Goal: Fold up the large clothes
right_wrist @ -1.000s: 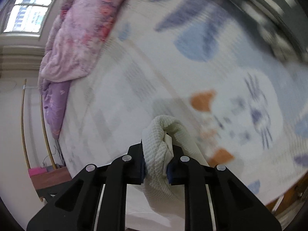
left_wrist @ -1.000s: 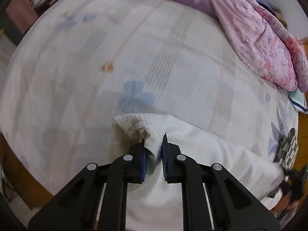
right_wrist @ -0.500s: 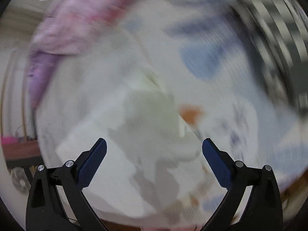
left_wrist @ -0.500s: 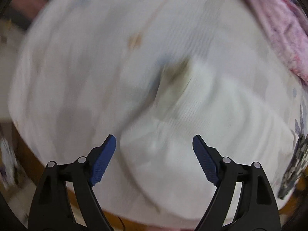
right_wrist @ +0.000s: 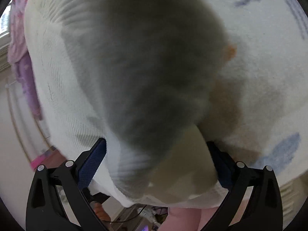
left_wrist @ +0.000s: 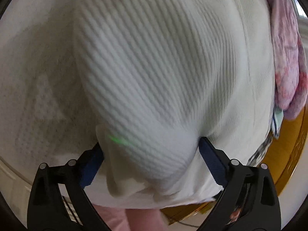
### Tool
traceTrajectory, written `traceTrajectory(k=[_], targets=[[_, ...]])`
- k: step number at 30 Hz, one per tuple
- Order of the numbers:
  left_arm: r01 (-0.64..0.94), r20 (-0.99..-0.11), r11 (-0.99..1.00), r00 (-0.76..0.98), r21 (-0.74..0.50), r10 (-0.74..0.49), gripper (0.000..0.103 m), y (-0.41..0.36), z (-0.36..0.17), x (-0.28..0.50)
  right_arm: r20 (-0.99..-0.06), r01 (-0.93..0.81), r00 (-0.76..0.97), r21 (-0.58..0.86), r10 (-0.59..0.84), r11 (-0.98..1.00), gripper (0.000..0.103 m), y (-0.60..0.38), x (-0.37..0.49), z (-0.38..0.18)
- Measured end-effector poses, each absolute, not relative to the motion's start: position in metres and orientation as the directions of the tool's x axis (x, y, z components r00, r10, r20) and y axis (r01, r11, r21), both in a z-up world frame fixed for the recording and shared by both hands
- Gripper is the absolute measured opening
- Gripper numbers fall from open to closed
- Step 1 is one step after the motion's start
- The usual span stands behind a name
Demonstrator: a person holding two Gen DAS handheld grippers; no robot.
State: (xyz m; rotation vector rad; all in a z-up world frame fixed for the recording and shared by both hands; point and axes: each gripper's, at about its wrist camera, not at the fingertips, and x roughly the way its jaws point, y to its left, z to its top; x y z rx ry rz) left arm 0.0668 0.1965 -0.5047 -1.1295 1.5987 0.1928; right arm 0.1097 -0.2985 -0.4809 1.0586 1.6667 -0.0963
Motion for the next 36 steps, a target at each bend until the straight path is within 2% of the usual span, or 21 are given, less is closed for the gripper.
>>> traceTrajectory(k=[1, 2, 3, 9, 10, 11, 12, 14, 15, 16, 17, 18, 19, 20, 21, 27, 28, 29, 30, 33, 36], targets=[[-0.732, -0.846, 0.552, 0.062, -0.399, -0.53, 0.055, 0.198, -0.5, 0.069, -0.811, 0.669, 0.05, 0.461, 0.583, 0.584, 0.048, -0.302, 0.11, -0.472], [-0.709, -0.863, 0.592, 0.046, -0.383, -0.504, 0.042, 0.198, -0.49, 0.071, -0.801, 0.665, 0.097, 0.494, 0.591, 0.56, 0.02, -0.306, 0.11, -0.461], [-0.689, -0.869, 0.62, 0.03, -0.376, -0.494, 0.026, 0.198, -0.481, 0.075, -0.798, 0.664, 0.103, 0.499, 0.593, 0.556, 0.019, -0.307, 0.111, -0.455], [-0.58, -0.95, 0.775, -0.005, -0.252, -0.312, 0.015, 0.191, -0.401, 0.091, -0.855, 0.558, 0.058, 0.457, 0.516, 0.693, 0.015, -0.291, 0.103, -0.388], [-0.573, -0.96, 0.789, -0.012, -0.223, -0.28, 0.008, 0.192, -0.394, 0.089, -0.873, 0.536, 0.037, 0.427, 0.485, 0.728, 0.014, -0.288, 0.094, -0.379], [-0.549, -0.983, 0.827, -0.049, -0.12, -0.175, 0.003, 0.196, -0.387, 0.085, -0.889, 0.52, 0.014, 0.398, 0.458, 0.756, 0.014, -0.287, 0.087, -0.38], [-0.518, -0.991, 0.855, -0.101, -0.019, -0.083, 0.0, 0.199, -0.39, 0.08, -0.9, 0.513, -0.013, 0.369, 0.437, 0.775, 0.014, -0.286, 0.083, -0.391], [-0.491, -0.979, 0.865, -0.202, 0.102, 0.0, 0.0, 0.213, -0.415, 0.069, -0.923, 0.534, -0.12, 0.249, 0.365, 0.808, 0.016, -0.295, 0.07, -0.427], [-0.505, -0.973, 0.854, -0.231, 0.127, 0.009, 0.0, 0.223, -0.424, 0.065, -0.923, 0.553, -0.198, 0.174, 0.331, 0.815, 0.029, -0.301, 0.066, -0.443], [-0.516, -0.968, 0.849, -0.249, 0.11, -0.025, 0.001, 0.228, -0.432, 0.065, -0.908, 0.581, -0.279, 0.099, 0.312, 0.808, 0.059, -0.308, 0.062, -0.457], [-0.523, -0.965, 0.847, -0.259, 0.094, -0.053, 0.001, 0.23, -0.435, 0.067, -0.9, 0.638, -0.261, 0.111, 0.349, 0.762, 0.065, -0.317, 0.058, -0.458], [-0.518, -0.968, 0.852, -0.245, 0.082, -0.055, 0.011, 0.228, -0.432, 0.07, -0.903, 0.669, -0.2, 0.159, 0.381, 0.726, 0.065, -0.324, 0.058, -0.451], [-0.505, -0.973, 0.862, -0.22, 0.052, -0.07, 0.042, 0.229, -0.428, 0.072, -0.906, 0.677, -0.149, 0.197, 0.395, 0.709, 0.066, -0.329, 0.059, -0.442], [-0.497, -0.979, 0.867, -0.182, 0.016, -0.087, 0.061, 0.227, -0.423, 0.076, -0.914, 0.664, -0.129, 0.209, 0.386, 0.718, 0.073, -0.332, 0.062, -0.432], [-0.502, -0.983, 0.865, -0.149, -0.014, -0.103, 0.073, 0.223, -0.419, 0.081, -0.918, 0.652, -0.132, 0.203, 0.373, 0.731, 0.075, -0.331, 0.066, -0.427], [-0.594, -0.965, 0.788, -0.071, -0.161, -0.251, 0.076, 0.211, -0.43, 0.1, -0.861, 0.622, -0.154, 0.296, 0.485, 0.725, 0.076, -0.302, 0.077, -0.429], [-0.613, -0.96, 0.77, -0.068, -0.176, -0.273, 0.072, 0.205, -0.438, 0.107, -0.852, 0.62, -0.164, 0.303, 0.498, 0.724, 0.076, -0.294, 0.077, -0.431], [-0.632, -0.959, 0.757, -0.073, -0.167, -0.273, 0.056, 0.202, -0.446, 0.11, -0.834, 0.614, -0.181, 0.319, 0.522, 0.722, 0.077, -0.281, 0.076, -0.433], [-0.642, -0.97, 0.761, -0.111, -0.096, -0.216, 0.029, 0.201, -0.45, 0.111, -0.816, 0.605, -0.207, 0.327, 0.54, 0.726, 0.078, -0.267, 0.076, -0.434], [-0.626, -0.976, 0.774, -0.092, -0.096, -0.196, 0.015, 0.195, -0.433, 0.122, -0.776, 0.564, -0.268, 0.354, 0.571, 0.746, 0.079, -0.233, 0.066, -0.437], [-0.607, -0.979, 0.785, -0.05, -0.129, -0.199, 0.014, 0.191, -0.402, 0.124, -0.718, 0.525, -0.322, 0.408, 0.617, 0.747, 0.081, -0.197, 0.062, -0.44]])
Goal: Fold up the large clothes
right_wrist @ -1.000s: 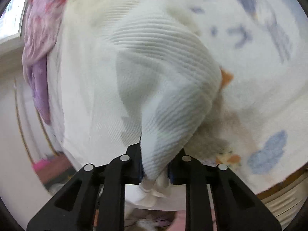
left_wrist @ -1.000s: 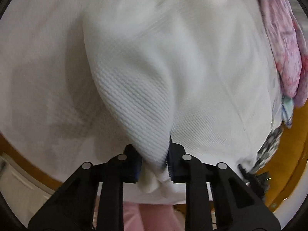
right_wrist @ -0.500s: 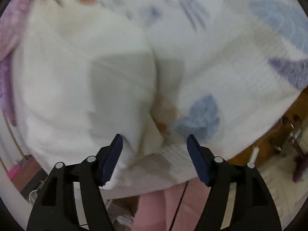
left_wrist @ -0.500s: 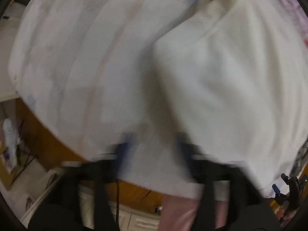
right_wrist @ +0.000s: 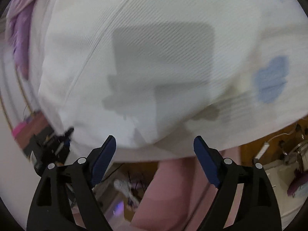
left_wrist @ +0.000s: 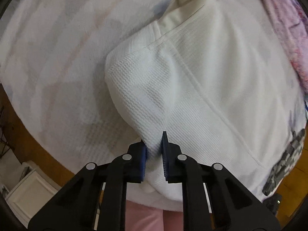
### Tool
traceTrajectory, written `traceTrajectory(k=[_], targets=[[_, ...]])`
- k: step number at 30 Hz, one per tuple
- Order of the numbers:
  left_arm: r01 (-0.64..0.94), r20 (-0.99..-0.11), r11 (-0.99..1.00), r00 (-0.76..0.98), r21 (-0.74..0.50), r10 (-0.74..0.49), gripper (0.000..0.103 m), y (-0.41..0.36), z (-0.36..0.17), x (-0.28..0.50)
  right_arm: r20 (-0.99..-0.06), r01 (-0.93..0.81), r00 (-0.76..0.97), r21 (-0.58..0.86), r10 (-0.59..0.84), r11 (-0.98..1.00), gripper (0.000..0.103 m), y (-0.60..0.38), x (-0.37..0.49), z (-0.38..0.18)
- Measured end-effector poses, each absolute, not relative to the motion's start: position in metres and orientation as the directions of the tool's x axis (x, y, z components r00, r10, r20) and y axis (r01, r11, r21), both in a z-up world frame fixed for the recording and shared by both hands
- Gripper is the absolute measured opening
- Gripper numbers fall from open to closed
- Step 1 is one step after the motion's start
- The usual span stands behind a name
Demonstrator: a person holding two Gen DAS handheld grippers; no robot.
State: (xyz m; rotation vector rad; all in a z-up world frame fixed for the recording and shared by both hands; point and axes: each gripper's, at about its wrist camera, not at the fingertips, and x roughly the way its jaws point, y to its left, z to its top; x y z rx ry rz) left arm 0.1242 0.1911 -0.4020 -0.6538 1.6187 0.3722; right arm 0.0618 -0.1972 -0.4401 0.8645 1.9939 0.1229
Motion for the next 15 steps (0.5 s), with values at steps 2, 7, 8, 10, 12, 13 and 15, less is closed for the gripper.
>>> traceTrajectory(k=[2, 7, 8, 10, 12, 13, 15], targets=[[-0.598, -0.973, 0.792, -0.084, -0.122, -0.213, 0.019, 0.193, -0.397, 0.119, -0.703, 0.489, -0.366, 0.413, 0.61, 0.768, 0.081, -0.175, 0.057, -0.443], [-0.608, -0.952, 0.789, -0.178, -0.091, -0.248, 0.048, 0.188, -0.409, 0.102, -0.703, 0.494, -0.362, 0.412, 0.612, 0.765, 0.082, -0.174, 0.057, -0.448], [-0.604, -0.948, 0.792, -0.195, -0.085, -0.25, 0.039, 0.187, -0.412, 0.101, -0.709, 0.508, -0.361, 0.395, 0.605, 0.765, 0.082, -0.177, 0.055, -0.448], [-0.612, -0.934, 0.787, -0.23, -0.079, -0.272, 0.031, 0.178, -0.422, 0.096, -0.714, 0.531, -0.374, 0.357, 0.591, 0.768, 0.082, -0.181, 0.053, -0.452], [-0.637, -0.907, 0.765, -0.258, -0.099, -0.332, 0.031, 0.165, -0.439, 0.093, -0.709, 0.536, -0.378, 0.357, 0.595, 0.765, 0.082, -0.191, 0.05, -0.451], [-0.634, -0.907, 0.768, -0.27, -0.086, -0.324, 0.032, 0.16, -0.444, 0.096, -0.714, 0.534, -0.373, 0.357, 0.592, 0.766, 0.082, -0.194, 0.05, -0.449], [-0.613, -0.914, 0.788, -0.29, -0.05, -0.284, 0.047, 0.149, -0.452, 0.102, -0.728, 0.536, -0.361, 0.35, 0.583, 0.768, 0.082, -0.199, 0.049, -0.446]])
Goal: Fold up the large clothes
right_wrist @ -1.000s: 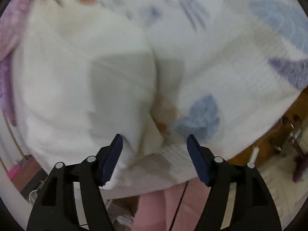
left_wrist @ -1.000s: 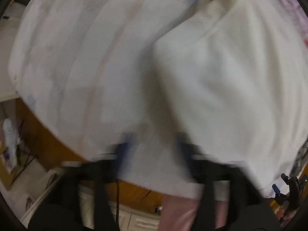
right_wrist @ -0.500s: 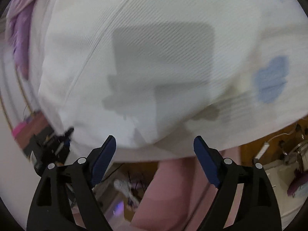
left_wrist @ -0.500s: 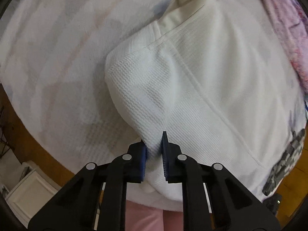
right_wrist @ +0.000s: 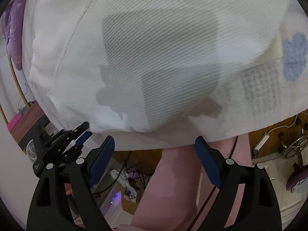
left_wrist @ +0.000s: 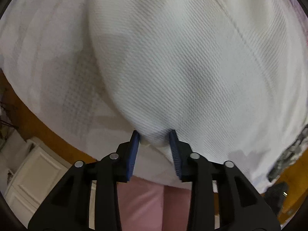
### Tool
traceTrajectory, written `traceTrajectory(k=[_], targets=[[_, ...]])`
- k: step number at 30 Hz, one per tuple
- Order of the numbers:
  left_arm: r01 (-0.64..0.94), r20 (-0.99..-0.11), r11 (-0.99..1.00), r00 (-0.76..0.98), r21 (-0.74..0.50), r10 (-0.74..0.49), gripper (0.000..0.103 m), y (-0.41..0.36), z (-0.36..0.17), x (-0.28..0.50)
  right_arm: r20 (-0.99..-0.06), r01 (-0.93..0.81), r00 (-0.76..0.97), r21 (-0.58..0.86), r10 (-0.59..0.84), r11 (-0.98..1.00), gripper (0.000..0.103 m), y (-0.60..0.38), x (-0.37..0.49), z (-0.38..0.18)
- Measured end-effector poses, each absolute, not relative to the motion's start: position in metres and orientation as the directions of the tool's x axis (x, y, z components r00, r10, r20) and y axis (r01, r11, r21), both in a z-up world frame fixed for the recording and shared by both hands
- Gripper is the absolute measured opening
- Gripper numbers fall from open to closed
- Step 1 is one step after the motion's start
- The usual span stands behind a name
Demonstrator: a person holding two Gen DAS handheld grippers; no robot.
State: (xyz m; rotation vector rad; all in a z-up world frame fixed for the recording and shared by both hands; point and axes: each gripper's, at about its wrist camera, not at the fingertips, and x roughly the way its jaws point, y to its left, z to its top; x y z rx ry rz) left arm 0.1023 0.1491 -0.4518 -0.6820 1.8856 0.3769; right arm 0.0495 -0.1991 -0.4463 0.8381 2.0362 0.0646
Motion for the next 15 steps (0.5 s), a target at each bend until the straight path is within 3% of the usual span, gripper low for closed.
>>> traceTrajectory(k=[1, 3, 5, 7, 10, 15], targets=[[-0.618, -0.908, 0.783, -0.29, -0.063, -0.303, 0.065, 0.146, -0.454, 0.106, -0.731, 0.54, -0.355, 0.349, 0.583, 0.766, 0.082, -0.202, 0.048, -0.444], [-0.668, -0.87, 0.734, -0.285, -0.12, -0.401, 0.068, 0.138, -0.46, 0.109, -0.736, 0.552, -0.346, 0.342, 0.582, 0.761, 0.082, -0.204, 0.049, -0.438], [-0.691, -0.862, 0.708, -0.262, -0.145, -0.433, 0.063, 0.132, -0.457, 0.112, -0.74, 0.56, -0.343, 0.333, 0.578, 0.759, 0.082, -0.207, 0.047, -0.438], [-0.679, -0.872, 0.719, -0.252, -0.151, -0.421, 0.033, 0.127, -0.454, 0.113, -0.739, 0.566, -0.338, 0.335, 0.583, 0.753, 0.082, -0.209, 0.048, -0.439], [-0.683, -0.885, 0.718, -0.244, -0.133, -0.397, 0.009, 0.133, -0.453, 0.114, -0.732, 0.566, -0.342, 0.34, 0.59, 0.751, 0.082, -0.204, 0.054, -0.438], [-0.654, -0.888, 0.731, -0.2, -0.193, -0.413, 0.005, 0.141, -0.426, 0.119, -0.674, 0.604, -0.335, 0.384, 0.659, 0.699, 0.082, -0.191, 0.048, -0.441]])
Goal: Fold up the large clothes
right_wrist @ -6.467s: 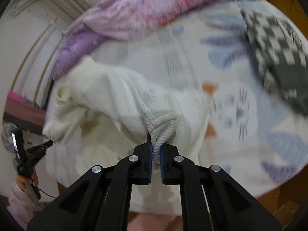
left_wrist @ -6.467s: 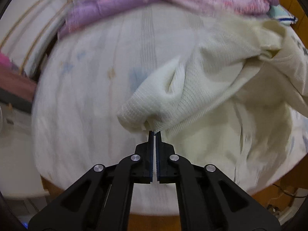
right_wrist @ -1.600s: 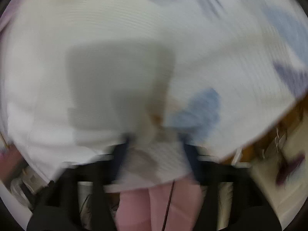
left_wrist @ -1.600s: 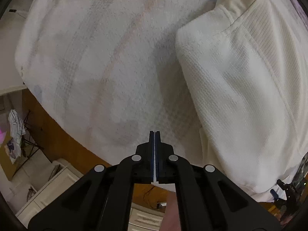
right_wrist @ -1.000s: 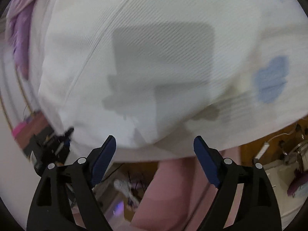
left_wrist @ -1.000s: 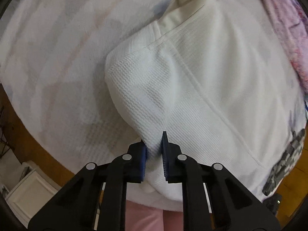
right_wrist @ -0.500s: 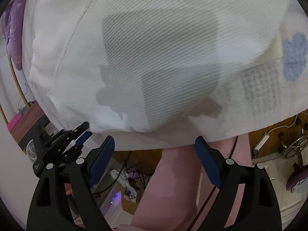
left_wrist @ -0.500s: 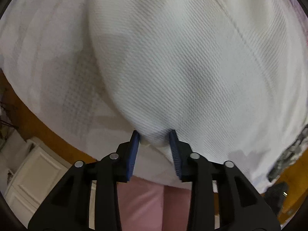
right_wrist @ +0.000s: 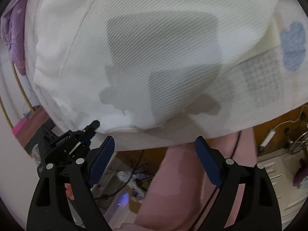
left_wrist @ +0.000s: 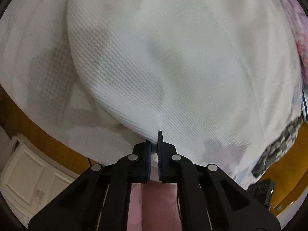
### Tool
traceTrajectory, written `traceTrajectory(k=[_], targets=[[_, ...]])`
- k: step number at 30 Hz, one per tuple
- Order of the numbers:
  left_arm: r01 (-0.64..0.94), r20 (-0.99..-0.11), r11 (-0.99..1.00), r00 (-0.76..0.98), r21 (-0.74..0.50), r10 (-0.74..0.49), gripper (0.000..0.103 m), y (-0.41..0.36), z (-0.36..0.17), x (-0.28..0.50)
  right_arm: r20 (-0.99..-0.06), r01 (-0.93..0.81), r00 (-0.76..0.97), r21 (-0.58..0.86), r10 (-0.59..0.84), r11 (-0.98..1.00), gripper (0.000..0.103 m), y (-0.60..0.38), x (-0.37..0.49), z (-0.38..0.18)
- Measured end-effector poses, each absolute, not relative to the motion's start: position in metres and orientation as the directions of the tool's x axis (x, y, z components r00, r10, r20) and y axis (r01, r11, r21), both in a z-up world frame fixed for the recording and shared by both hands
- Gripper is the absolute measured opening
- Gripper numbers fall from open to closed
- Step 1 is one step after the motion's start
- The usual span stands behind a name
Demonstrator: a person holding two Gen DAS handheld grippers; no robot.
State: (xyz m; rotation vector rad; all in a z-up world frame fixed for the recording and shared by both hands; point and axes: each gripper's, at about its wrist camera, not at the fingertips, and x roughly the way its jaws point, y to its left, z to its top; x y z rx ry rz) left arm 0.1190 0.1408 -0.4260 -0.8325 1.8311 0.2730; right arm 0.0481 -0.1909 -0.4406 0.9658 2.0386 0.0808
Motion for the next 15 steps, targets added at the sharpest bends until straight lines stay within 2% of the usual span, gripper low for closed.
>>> traceTrajectory(k=[4, 7, 9, 10, 12, 13, 14, 15], targets=[[-0.635, -0.895, 0.729, -0.13, -0.256, -0.427, 0.004, 0.149, -0.39, 0.12, -0.631, 0.666, -0.323, 0.378, 0.705, 0.644, 0.089, -0.181, 0.048, -0.454], [-0.598, -0.903, 0.743, -0.074, -0.3, -0.424, 0.004, 0.152, -0.353, 0.11, -0.592, 0.708, -0.26, 0.42, 0.763, 0.567, 0.089, -0.169, 0.059, -0.463], [-0.574, -0.901, 0.747, -0.036, -0.336, -0.433, 0.004, 0.143, -0.341, 0.1, -0.608, 0.72, -0.226, 0.422, 0.761, 0.551, 0.089, -0.162, 0.071, -0.466], [-0.56, -0.901, 0.751, -0.019, -0.35, -0.434, 0.004, 0.14, -0.331, 0.1, -0.618, 0.73, -0.192, 0.43, 0.763, 0.532, 0.082, -0.161, 0.075, -0.465], [-0.503, -0.917, 0.788, 0.026, -0.355, -0.397, 0.004, 0.132, -0.315, 0.108, -0.632, 0.736, -0.026, 0.513, 0.775, 0.443, 0.052, -0.167, 0.098, -0.452], [-0.474, -0.925, 0.807, 0.047, -0.352, -0.376, 0.004, 0.127, -0.307, 0.113, -0.632, 0.719, 0.035, 0.554, 0.774, 0.42, 0.029, -0.171, 0.109, -0.443], [-0.438, -0.93, 0.825, 0.082, -0.357, -0.359, 0.004, 0.128, -0.299, 0.118, -0.619, 0.664, 0.132, 0.635, 0.774, 0.395, 0.02, -0.177, 0.127, -0.424], [-0.418, -0.925, 0.827, 0.107, -0.375, -0.365, 0.004, 0.128, -0.295, 0.123, -0.591, 0.58, 0.214, 0.718, 0.778, 0.386, 0.019, -0.181, 0.144, -0.402]])
